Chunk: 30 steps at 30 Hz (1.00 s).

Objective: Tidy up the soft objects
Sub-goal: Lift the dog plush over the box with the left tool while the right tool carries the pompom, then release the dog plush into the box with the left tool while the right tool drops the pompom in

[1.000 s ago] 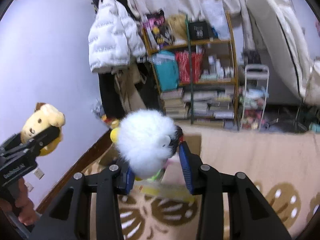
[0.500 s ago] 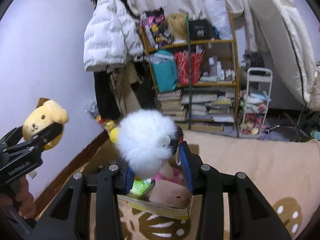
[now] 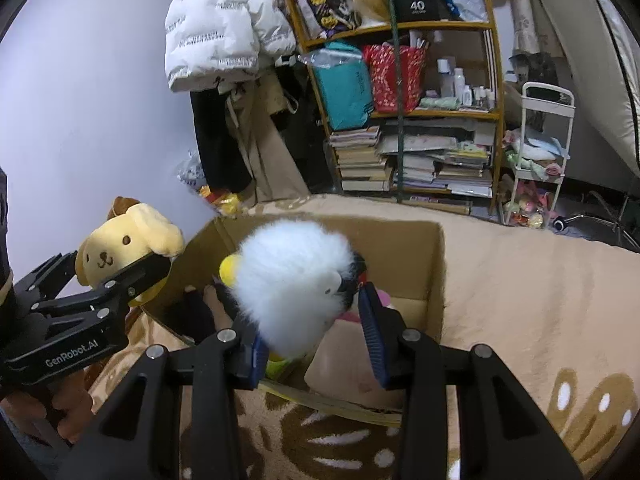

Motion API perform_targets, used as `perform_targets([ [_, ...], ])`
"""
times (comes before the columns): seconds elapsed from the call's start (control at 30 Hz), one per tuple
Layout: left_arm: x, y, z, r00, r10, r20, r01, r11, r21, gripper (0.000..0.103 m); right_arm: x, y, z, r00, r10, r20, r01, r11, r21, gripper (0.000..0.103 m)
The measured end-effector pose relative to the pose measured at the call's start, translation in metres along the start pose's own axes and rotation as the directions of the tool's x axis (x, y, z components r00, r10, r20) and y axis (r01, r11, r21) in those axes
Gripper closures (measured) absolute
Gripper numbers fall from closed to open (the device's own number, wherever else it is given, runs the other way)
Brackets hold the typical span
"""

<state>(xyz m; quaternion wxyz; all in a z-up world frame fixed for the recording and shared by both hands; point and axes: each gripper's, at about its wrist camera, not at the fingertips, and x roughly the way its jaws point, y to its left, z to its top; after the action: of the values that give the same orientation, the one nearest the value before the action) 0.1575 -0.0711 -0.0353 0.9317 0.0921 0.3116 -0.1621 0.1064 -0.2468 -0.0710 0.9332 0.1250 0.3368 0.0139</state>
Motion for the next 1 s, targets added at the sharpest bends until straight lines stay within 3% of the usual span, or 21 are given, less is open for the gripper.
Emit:
perform_targets([
  [0.23,0.007,-0.002,-0.005,1.0,-0.011,-0.016,0.011,1.0,0.014,0.015,0.008,-0.008,-0.004,1.0,-0.002,-0.025,0.003,1.0,0.028,0.058],
  [0.5,0.002,-0.006,-0.008,1.0,-0.029,-0.011,0.03,0.999,0.021,0.008,0.005,-0.007,-0.004,1.0,-0.01,-0.025,0.011,1.0,0.029,0.035],
  [0.57,-0.002,-0.007,-0.008,1.0,-0.03,0.007,0.029,0.999,0.019,0.004,0.001,-0.004,-0.003,1.0,-0.016,-0.008,0.016,1.0,0.018,0.034],
  [0.87,-0.017,-0.002,-0.006,0.996,0.019,0.089,-0.021,1.0,0.013,0.004,-0.003,-0.008,0.0,0.999,-0.038,-0.019,0.038,0.999,0.031,0.033],
  [0.93,-0.022,-0.002,-0.006,0.993,0.035,0.115,-0.038,0.999,0.023,0.004,-0.009,-0.008,0.001,0.999,-0.05,-0.003,0.05,0.998,0.029,0.022],
  [0.97,-0.024,-0.003,-0.005,0.991,0.043,0.123,-0.047,0.998,0.033,0.004,-0.013,-0.008,0.001,0.998,-0.064,0.016,0.064,0.998,0.023,0.005],
  [1.0,-0.025,-0.004,-0.004,0.99,0.051,0.129,-0.056,0.998,0.042,0.004,-0.019,-0.007,0.002,0.995,-0.085,0.048,0.084,0.996,0.013,0.0],
])
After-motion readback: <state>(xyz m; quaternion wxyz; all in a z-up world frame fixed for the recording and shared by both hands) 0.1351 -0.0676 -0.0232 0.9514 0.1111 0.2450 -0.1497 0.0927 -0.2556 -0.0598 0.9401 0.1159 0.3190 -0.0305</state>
